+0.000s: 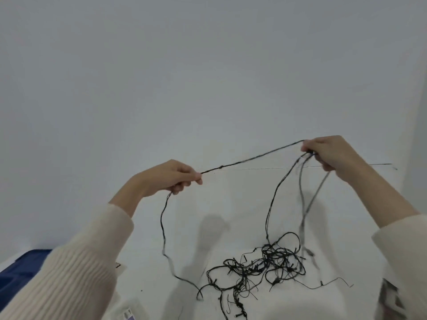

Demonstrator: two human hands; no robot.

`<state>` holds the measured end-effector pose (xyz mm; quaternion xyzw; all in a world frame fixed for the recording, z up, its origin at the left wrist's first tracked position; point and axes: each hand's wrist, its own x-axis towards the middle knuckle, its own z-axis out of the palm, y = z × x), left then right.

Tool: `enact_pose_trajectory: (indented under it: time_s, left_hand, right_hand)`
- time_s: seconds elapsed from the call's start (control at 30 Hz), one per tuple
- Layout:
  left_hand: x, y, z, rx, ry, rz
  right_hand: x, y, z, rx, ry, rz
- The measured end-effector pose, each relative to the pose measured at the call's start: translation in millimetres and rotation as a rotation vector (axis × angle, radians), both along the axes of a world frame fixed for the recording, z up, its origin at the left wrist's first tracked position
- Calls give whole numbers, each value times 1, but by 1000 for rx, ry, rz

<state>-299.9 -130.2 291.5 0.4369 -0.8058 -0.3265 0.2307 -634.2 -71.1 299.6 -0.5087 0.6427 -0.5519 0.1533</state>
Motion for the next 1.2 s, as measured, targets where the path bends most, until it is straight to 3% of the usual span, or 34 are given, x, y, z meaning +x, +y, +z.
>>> enact_pose_trajectory:
  time_s: [0.03,0.1,0.23,0.3,0.5,0.53,0.6,0.67,0.77,0.83,0.93,1.07,1.13,1.2]
  left_hand:
    - [0,0,1,-20,21,11]
    - [-16,7,12,-98,55,-11]
    - [-71,32,44,-254,69,-161]
    - [-80,35,53,-272,96,-156]
    - [-35,15,26,-75,89,-105]
    - [-27,12,19,-54,71,-86]
    - [-23,9,12,-80,31,-55]
    - [-36,12,15,-155,42,-77]
    - [-66,24,33,-283,73,-145]
    - [-74,29,46,-342,126,-135]
    - [-61,23,48,-243,207,-127]
    - [-26,4,9,-61,37,-137]
    - [-17,-3,-4,-36,-5,-103]
    - [-23,-5,2,-135,84,-50]
  right_hand:
    - [0,4,0,45,146,-49]
    - [19,12,4,127,335,62]
    - [77,21,22,174,240,542]
    - [83,20,26,138,204,598]
    - [23,18,22,-65,-151,236]
    - [13,17,19,-58,-75,122]
    - [13,19,11,10,254,-77]
    - [31,21,8,68,448,-31]
    - [74,29,15,148,355,357]
    - [82,27,20,115,290,475]
    - [63,24,31,-65,-24,419]
    - [19,23,35,-281,-350,77]
    - [4,21,29,-180,-132,-98]
    - [12,24,21,69,295,-125]
